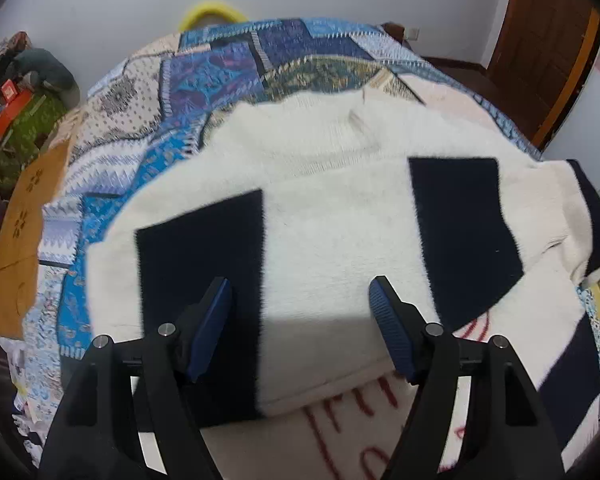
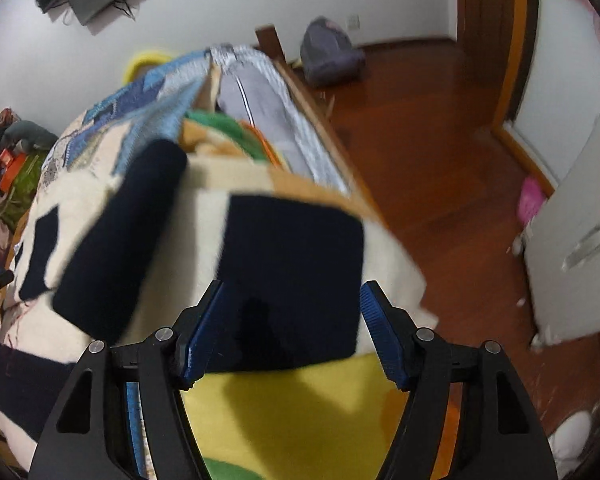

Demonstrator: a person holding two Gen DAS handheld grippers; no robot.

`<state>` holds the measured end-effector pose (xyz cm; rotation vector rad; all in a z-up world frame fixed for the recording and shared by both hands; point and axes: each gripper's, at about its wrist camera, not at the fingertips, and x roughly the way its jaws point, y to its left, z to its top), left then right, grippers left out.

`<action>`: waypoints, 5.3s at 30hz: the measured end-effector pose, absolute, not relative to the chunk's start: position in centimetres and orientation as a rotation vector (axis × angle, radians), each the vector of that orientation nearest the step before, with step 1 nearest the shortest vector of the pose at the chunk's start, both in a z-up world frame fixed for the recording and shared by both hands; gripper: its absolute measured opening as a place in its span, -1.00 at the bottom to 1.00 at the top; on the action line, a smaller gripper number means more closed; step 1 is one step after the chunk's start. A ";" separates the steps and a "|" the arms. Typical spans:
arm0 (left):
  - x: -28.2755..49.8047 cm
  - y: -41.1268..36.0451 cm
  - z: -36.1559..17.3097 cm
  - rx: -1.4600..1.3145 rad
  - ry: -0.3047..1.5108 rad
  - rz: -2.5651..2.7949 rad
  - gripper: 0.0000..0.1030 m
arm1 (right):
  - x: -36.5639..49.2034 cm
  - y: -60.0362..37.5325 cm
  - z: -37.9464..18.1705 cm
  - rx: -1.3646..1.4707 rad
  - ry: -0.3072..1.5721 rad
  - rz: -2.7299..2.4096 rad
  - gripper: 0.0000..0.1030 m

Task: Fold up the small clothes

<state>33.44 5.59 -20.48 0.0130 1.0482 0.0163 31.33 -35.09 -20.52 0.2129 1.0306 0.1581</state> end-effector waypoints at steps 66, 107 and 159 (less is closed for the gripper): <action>26.0 2.0 -14.7 0.101 0.919 -0.101 0.46 | 28.5 -14.8 -7.0 -0.091 0.735 0.637 -0.29; 26.3 15.2 -20.8 -0.318 1.043 -0.053 -0.24 | 28.0 -21.2 -17.0 0.061 0.949 0.510 -0.26; 16.9 22.8 -19.7 -0.226 1.032 0.222 0.09 | 24.6 -19.8 -15.6 -0.098 0.952 0.510 0.17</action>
